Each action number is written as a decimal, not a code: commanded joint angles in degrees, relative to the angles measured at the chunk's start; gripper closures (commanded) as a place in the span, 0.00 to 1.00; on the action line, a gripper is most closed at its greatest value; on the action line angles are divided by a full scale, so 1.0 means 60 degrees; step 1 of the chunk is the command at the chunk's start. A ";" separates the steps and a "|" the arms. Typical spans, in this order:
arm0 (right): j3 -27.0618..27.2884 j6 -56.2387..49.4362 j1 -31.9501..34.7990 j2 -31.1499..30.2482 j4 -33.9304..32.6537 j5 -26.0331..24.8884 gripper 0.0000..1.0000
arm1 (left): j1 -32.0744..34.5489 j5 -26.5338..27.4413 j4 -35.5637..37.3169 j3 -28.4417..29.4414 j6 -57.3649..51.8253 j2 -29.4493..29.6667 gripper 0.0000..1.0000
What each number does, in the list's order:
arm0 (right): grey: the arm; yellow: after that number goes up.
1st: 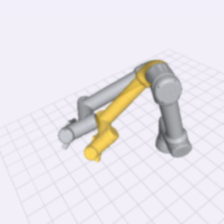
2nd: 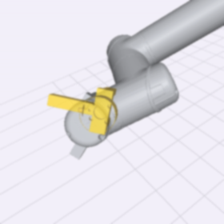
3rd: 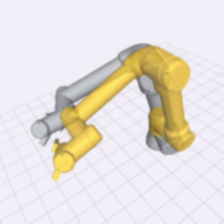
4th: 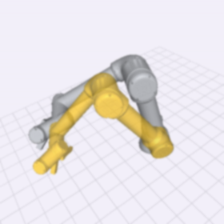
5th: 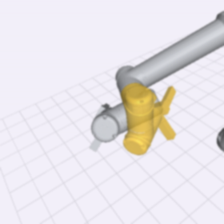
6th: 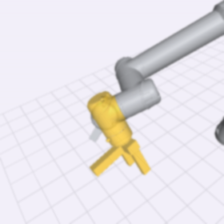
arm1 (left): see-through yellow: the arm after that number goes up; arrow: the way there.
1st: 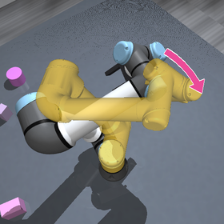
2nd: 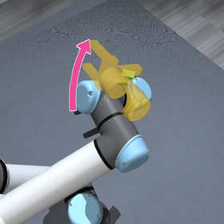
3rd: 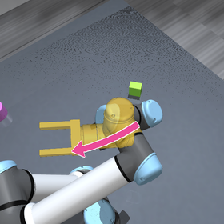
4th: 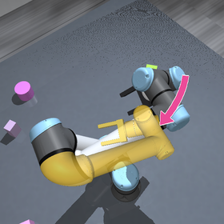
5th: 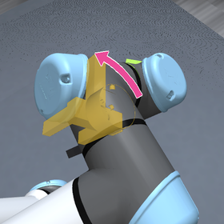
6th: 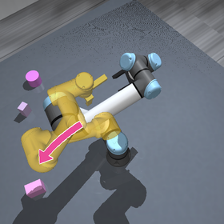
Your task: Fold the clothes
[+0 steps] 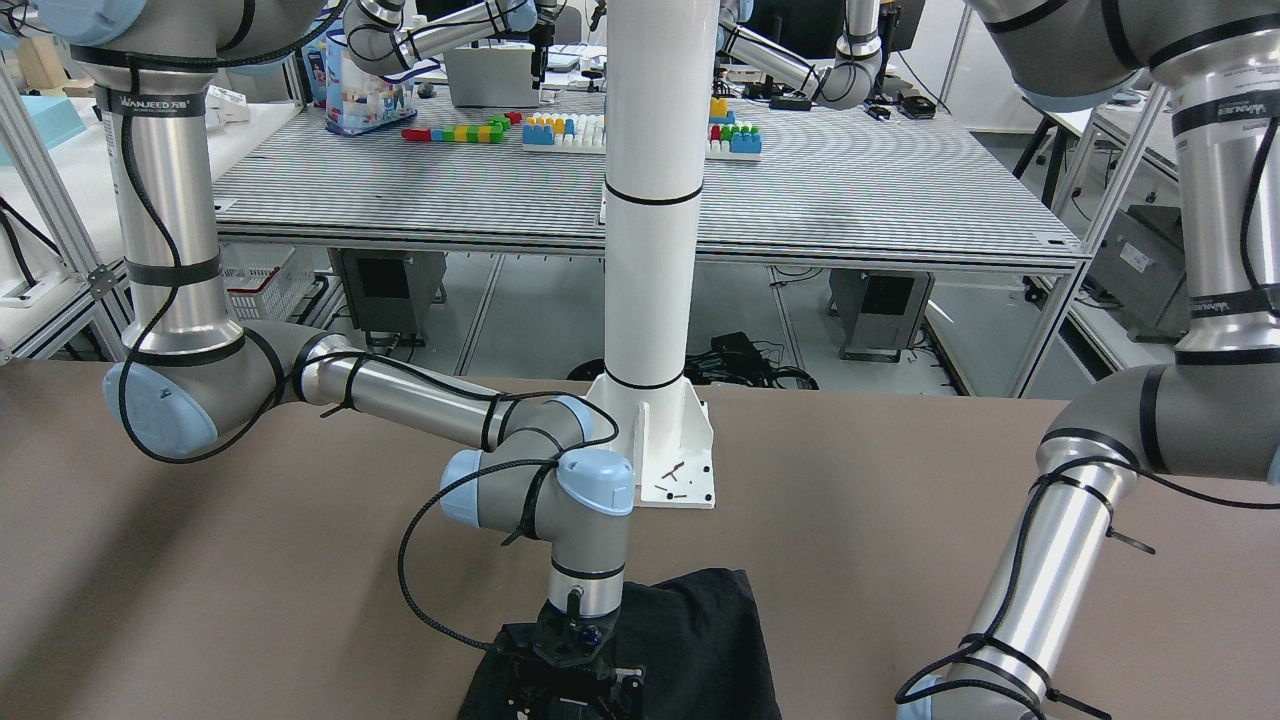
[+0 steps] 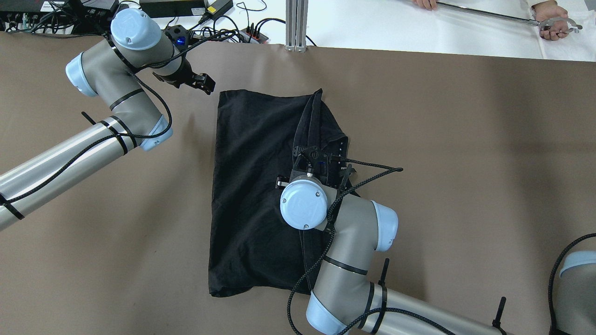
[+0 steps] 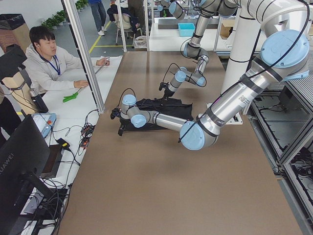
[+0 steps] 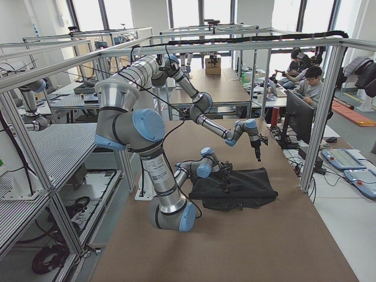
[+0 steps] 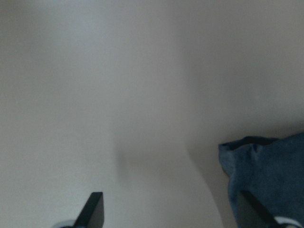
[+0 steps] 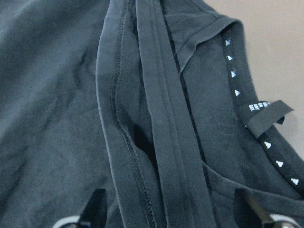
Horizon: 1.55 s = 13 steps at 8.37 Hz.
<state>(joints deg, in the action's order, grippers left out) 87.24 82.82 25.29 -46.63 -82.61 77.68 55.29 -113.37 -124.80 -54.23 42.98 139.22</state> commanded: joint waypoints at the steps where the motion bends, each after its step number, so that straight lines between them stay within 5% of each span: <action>1: -0.0595 -0.1232 0.0091 0.0302 -0.1037 0.0031 0.06 | 0.0000 -0.0002 -0.0014 0.0000 0.0000 -0.0015 0.00; 7: -0.0595 -0.2449 0.0500 0.0127 -0.1524 0.0046 0.06 | 0.0000 -0.0002 -0.0015 -0.0014 -0.0015 -0.0074 0.00; 10: -0.0521 -0.3182 0.0794 -0.0444 -0.1423 0.0805 0.06 | 0.0000 -0.0002 -0.0015 -0.0014 -0.0029 -0.0074 0.00; 13: 0.0162 -0.3183 0.0794 -0.0564 -0.1480 0.0837 0.06 | 0.0000 -0.0002 -0.0015 0.0000 -0.0029 -0.0074 0.00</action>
<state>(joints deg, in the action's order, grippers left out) 85.04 63.86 29.96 -50.06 -91.11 82.34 55.28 -113.38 -124.89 -54.28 42.81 138.78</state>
